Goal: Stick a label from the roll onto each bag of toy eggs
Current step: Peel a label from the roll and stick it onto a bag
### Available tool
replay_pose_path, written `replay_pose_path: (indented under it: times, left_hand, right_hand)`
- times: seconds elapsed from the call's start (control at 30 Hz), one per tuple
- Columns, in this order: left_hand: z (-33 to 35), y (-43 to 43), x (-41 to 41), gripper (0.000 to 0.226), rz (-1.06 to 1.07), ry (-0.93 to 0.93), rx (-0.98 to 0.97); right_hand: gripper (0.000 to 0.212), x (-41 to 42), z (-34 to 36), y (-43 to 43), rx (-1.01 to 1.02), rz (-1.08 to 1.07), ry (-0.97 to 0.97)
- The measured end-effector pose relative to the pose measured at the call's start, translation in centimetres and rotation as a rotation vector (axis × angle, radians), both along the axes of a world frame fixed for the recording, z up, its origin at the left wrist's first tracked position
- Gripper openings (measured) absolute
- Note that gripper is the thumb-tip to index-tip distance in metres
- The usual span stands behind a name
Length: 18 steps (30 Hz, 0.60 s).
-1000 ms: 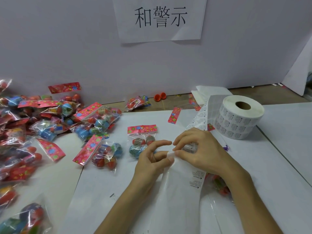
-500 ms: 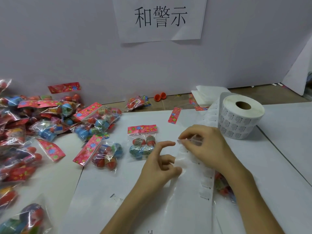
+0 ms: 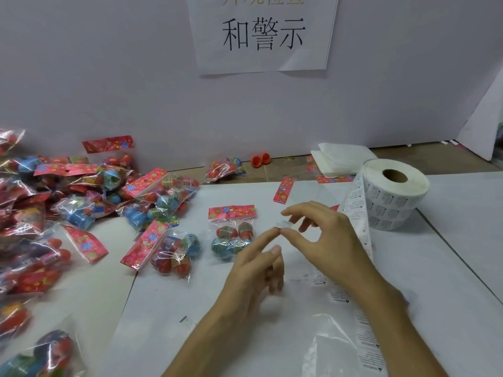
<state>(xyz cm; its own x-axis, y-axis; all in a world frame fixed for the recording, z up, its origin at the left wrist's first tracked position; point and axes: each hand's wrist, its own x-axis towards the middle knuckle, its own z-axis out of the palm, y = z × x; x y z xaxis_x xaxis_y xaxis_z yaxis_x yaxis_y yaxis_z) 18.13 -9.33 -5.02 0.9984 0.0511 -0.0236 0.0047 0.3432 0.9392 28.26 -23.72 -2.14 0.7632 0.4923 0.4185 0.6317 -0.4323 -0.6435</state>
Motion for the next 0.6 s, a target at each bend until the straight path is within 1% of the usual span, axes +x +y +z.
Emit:
replay_pose_path:
  times: [0.07, 0.13, 0.17, 0.2, 0.33, 0.4, 0.5, 0.6]
  left_hand:
    - [0.02, 0.35, 0.09, 0.076, 0.041, 0.008, -0.042]
    - [0.03, 0.59, 0.24, 0.068, 0.076, 0.019, -0.048]
    - [0.03, 0.69, 0.27, 0.063, 0.095, 0.025, -0.044]
    - [0.03, 0.80, 0.30, 0.060, 0.115, 0.032, -0.035]
    - [-0.29, 0.84, 0.39, 0.056, 0.162, 0.037, 0.000]
    - [-0.40, 0.77, 0.36, 0.055, 0.167, 0.006, 0.064]
    - [-0.49, 0.58, 0.32, 0.061, 0.161, 0.000, 0.164]
    - [-0.47, 0.57, 0.36, 0.061, 0.158, -0.008, 0.184]
  right_hand:
    - [0.044, -0.19, -0.36, 0.36, -0.071, 0.041, 0.020]
    - [0.064, -0.29, -0.63, 0.50, -0.157, 0.084, 0.060]
    - [0.068, -0.32, -0.68, 0.52, -0.183, 0.097, 0.073]
    - [0.068, -0.33, -0.65, 0.53, -0.179, 0.099, 0.076]
    - [0.039, -0.33, -0.26, 0.40, -0.037, 0.064, 0.033]
    - [0.028, -0.37, -0.07, 0.40, -0.007, 0.058, 0.023]
    - [0.019, -0.51, 0.10, 0.45, 0.014, 0.065, 0.005]
    - [0.014, -0.50, 0.16, 0.45, 0.032, 0.062, -0.024]
